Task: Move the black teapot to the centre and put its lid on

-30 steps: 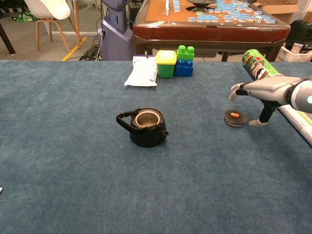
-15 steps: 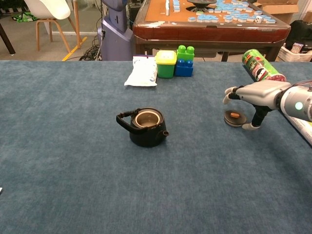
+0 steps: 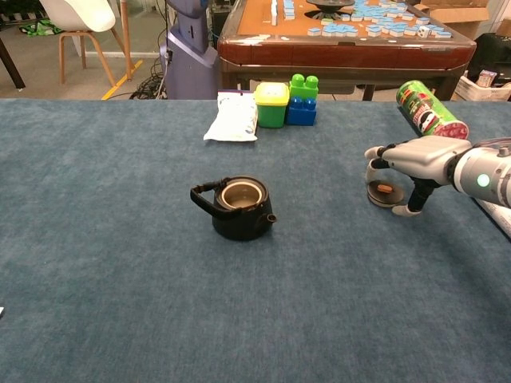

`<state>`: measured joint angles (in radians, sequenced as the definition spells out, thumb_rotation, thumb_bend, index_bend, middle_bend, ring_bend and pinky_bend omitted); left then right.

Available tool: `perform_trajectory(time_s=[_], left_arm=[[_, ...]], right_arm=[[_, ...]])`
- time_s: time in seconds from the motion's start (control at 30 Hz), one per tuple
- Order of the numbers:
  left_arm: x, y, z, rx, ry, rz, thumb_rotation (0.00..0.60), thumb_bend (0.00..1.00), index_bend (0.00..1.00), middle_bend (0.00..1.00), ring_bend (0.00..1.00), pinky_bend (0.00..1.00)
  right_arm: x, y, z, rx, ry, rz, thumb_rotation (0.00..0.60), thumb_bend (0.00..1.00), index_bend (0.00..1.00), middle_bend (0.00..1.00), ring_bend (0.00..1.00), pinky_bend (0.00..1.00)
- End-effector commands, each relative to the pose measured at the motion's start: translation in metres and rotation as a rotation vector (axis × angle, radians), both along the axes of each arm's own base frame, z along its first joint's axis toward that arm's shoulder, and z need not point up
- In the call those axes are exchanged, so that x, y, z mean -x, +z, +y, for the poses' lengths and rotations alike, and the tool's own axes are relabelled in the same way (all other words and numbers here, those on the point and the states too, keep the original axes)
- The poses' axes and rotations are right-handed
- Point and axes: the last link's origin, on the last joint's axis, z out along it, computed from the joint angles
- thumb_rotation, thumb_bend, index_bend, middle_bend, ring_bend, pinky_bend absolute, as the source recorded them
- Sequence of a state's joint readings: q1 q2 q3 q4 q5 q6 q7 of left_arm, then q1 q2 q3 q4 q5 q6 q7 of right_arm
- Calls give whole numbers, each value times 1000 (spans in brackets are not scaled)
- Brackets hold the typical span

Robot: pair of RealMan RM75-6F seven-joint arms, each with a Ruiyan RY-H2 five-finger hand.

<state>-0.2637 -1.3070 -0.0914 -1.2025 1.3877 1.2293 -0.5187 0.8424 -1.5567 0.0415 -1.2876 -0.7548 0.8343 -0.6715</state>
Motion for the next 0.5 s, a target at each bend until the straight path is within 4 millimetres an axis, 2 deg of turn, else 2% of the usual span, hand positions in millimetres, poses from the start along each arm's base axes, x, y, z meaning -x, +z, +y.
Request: perform_trajectory(time_s=[0.03, 0.3, 0.5], left_arm=[[1, 0, 0, 0, 3, -1, 600, 442, 234, 0, 0, 0], [4, 0, 0, -1, 12, -5, 600, 441, 234, 0, 0, 0], [6, -1, 0, -2, 16, -5, 600, 441, 234, 0, 0, 0]], right_arm=[[0, -1, -1, -2, -2, 0, 600, 336, 235, 0, 0, 0], [0, -5, -2, -5, 0, 7, 600, 342, 236, 0, 0, 0], [0, -7, -3, -5, 4, 12, 600, 361, 304, 0, 0, 0]])
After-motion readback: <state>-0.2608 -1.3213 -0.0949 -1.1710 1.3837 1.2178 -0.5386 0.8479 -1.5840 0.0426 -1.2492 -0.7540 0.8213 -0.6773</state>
